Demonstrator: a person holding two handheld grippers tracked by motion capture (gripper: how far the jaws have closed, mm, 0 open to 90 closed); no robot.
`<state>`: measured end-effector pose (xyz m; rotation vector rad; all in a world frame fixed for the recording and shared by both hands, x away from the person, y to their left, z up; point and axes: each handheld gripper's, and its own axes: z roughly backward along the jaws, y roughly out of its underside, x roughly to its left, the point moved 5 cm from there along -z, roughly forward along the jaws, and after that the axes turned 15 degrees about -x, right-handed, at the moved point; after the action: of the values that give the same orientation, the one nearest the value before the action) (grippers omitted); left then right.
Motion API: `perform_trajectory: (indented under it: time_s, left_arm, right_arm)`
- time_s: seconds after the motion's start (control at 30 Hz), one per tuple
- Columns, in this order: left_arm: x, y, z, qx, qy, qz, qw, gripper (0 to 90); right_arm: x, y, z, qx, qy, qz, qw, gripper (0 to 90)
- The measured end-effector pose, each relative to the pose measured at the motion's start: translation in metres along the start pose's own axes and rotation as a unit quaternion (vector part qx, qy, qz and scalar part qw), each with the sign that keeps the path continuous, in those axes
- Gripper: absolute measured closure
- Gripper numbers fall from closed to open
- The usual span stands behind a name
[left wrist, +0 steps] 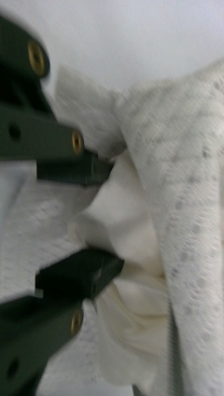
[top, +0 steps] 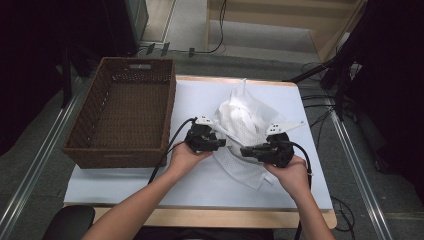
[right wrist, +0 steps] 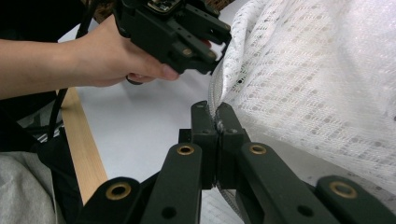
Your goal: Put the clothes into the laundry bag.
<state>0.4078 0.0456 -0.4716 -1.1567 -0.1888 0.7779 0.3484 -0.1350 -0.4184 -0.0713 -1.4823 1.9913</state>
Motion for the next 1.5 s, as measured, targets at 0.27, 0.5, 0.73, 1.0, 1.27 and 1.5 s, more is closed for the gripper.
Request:
perform_trajectory:
  time_s: [0.27,0.5,0.73,1.0,1.27,1.5]
  left_arm:
    - [-0.025,-0.013,0.007,-0.02,0.054,-0.018,0.9982,88.3]
    - [-0.037,-0.022,-0.009,-0.034,0.091,-0.028,0.9949,87.9]
    - [-0.031,-0.024,-0.037,-0.034,0.063,-0.036,0.9968,86.7]
    - [-0.028,-0.028,-0.058,-0.027,0.034,-0.047,0.9979,86.6]
    - [-0.018,-0.033,-0.079,-0.031,0.001,-0.043,0.9986,86.2]
    - [-0.012,-0.034,-0.082,-0.018,0.0,-0.017,0.9997,83.9]
  right_arm:
    - [0.0,-0.002,0.0,-0.007,-0.001,0.0,1.0,90.0]
    - [0.006,-0.004,0.003,-0.012,-0.014,0.008,0.9998,90.0]
    - [0.001,-0.001,0.009,-0.01,-0.013,-0.001,0.9999,90.0]
    - [-0.006,0.003,0.009,-0.004,-0.003,-0.011,0.9999,90.0]
    - [-0.019,0.009,0.003,0.0,0.005,-0.027,0.9996,90.0]
    - [-0.027,0.011,0.005,-0.002,0.011,-0.035,0.9993,90.0]
